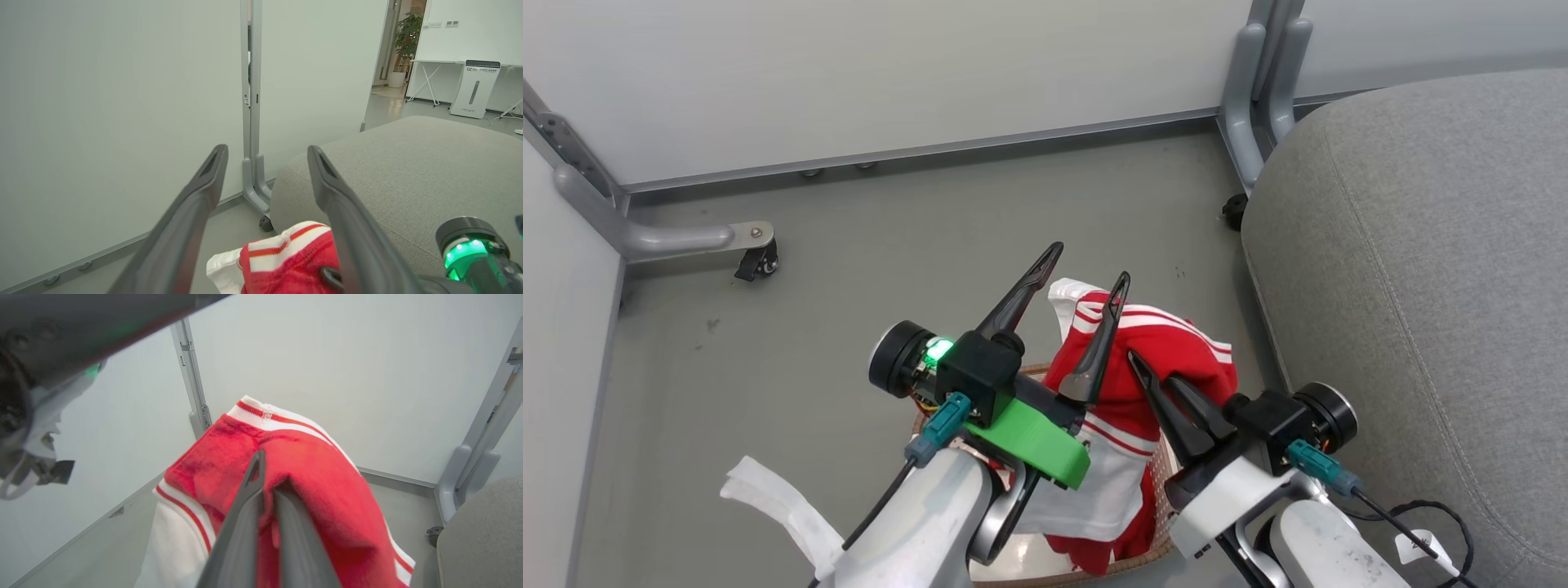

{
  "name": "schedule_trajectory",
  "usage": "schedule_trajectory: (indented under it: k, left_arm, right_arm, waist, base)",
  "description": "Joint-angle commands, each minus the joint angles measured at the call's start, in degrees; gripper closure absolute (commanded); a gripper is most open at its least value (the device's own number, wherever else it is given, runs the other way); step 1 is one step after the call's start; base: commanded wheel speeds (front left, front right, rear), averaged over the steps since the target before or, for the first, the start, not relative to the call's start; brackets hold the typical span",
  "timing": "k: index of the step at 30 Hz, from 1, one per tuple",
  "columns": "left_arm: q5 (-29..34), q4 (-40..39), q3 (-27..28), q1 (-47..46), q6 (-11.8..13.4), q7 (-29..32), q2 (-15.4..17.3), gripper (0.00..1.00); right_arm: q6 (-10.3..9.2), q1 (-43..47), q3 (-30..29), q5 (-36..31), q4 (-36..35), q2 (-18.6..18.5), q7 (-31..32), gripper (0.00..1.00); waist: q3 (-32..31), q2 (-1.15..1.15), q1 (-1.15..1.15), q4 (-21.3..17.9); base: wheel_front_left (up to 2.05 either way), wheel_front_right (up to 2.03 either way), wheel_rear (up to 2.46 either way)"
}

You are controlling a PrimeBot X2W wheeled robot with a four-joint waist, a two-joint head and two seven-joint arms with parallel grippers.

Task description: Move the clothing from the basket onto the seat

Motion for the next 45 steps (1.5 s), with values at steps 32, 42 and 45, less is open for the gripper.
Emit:
schedule_trajectory:
  k: [32, 42, 45]
  left_arm:
    - [10.36, -7.27, 11.15, 13.08, -5.57, -0.02, 4.67, 0.0]
    - [12.99, -6.62, 11.83, 11.2, -6.81, -0.02, 7.22, 0.0]
    - [13.41, -6.33, 11.32, 10.36, -7.09, -0.02, 7.9, 0.0]
  right_arm:
    - [-0.06, 6.16, -12.78, -5.0, -18.86, 0.17, -0.13, 1.0]
    - [-0.06, 8.19, -14.57, -1.58, -22.04, 0.3, -0.13, 1.0]
    - [-0.06, 8.61, -15.53, -0.36, -22.84, 0.29, -0.13, 1.0]
  waist:
    - [7.96, 0.37, 0.0, -21.35]
    - [12.61, 0.37, 0.0, -31.29]
    - [14.06, 0.37, 0.0, -33.04]
  base:
    - [0.0, 0.0, 0.0]
    - [0.0, 0.0, 0.0]
    - [0.0, 0.0, 0.0]
